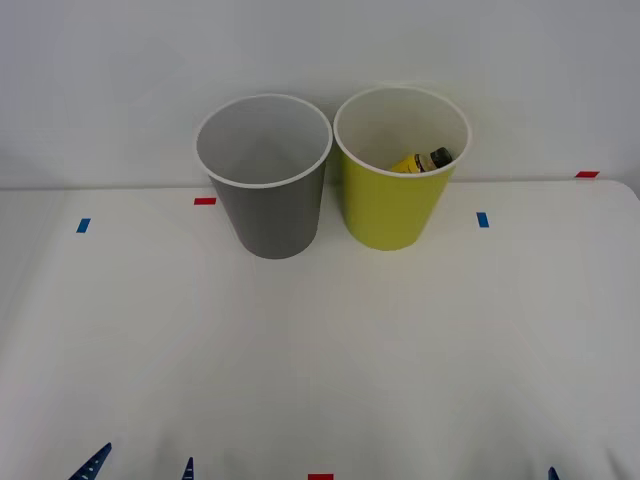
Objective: Put cans in the gray bin and PET bottles in the light green bin.
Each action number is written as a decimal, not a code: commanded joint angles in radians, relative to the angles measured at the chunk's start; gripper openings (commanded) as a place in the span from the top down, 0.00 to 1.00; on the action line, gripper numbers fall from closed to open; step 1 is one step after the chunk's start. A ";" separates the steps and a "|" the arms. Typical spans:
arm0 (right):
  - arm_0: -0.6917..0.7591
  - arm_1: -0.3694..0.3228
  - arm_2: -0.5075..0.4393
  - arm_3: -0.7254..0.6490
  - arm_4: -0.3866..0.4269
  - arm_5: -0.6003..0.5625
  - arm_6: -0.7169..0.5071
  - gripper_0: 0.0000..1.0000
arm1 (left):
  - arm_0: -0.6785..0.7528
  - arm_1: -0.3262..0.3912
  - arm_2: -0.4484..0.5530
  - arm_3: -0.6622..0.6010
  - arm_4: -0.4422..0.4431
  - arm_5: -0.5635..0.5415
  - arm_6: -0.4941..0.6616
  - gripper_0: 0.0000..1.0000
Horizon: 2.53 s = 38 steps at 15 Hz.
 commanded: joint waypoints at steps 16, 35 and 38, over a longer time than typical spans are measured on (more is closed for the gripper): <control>0.000 0.000 0.000 0.000 0.000 0.000 0.000 0.00 | 0.000 0.000 0.000 0.000 0.000 0.000 0.000 0.00; 0.000 0.000 0.000 0.000 0.000 0.000 0.000 0.00 | 0.000 0.000 0.000 0.000 0.000 0.000 0.000 0.00; 0.000 0.000 0.000 0.000 0.000 0.000 0.000 0.00 | 0.000 0.000 0.000 0.000 0.000 0.000 0.000 0.00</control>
